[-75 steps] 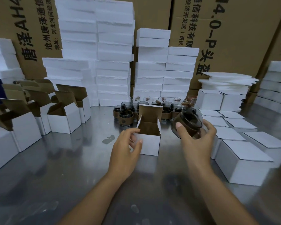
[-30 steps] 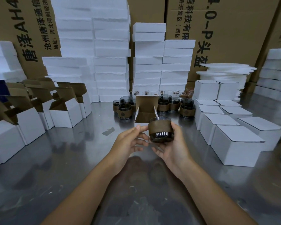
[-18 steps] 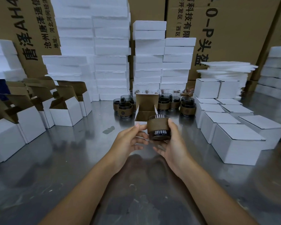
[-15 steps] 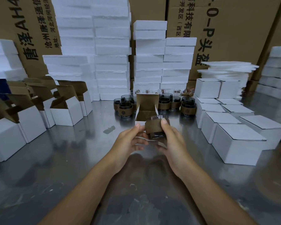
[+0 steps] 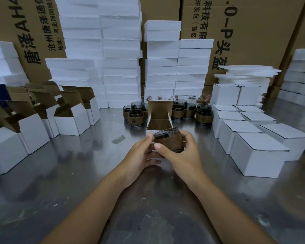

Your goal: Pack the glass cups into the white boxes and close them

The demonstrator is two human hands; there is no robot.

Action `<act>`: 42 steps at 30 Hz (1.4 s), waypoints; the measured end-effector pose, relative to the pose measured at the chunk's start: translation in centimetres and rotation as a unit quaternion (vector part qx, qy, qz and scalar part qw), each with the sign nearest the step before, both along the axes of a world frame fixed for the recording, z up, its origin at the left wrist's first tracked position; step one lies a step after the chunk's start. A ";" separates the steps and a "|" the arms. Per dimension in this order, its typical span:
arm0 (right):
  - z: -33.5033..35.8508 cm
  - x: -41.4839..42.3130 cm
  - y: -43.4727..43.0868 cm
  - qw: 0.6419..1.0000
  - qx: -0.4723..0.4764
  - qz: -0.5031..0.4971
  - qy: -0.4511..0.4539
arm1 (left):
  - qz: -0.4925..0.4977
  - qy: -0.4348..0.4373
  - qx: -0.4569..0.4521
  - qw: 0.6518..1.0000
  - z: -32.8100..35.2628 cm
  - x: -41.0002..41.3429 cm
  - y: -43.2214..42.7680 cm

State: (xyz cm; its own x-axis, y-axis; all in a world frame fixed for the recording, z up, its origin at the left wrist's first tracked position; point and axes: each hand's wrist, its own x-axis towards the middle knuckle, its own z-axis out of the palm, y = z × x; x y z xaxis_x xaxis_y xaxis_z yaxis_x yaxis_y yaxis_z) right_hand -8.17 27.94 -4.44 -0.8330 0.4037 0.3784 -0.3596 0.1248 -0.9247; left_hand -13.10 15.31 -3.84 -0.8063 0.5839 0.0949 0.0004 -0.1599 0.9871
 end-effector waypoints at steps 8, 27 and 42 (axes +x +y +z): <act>-0.4 0.2 0.1 0.997 0.072 0.010 0.013 | 0.025 0.029 0.026 0.999 0.1 -0.2 -0.3; -0.5 -0.1 0.5 0.993 0.115 0.007 0.035 | 0.043 0.055 0.057 0.996 -0.1 -0.4 -0.7; 0.0 -0.4 0.5 0.997 -0.069 0.015 -0.040 | 0.050 0.057 -0.006 0.997 0.2 0.2 -0.3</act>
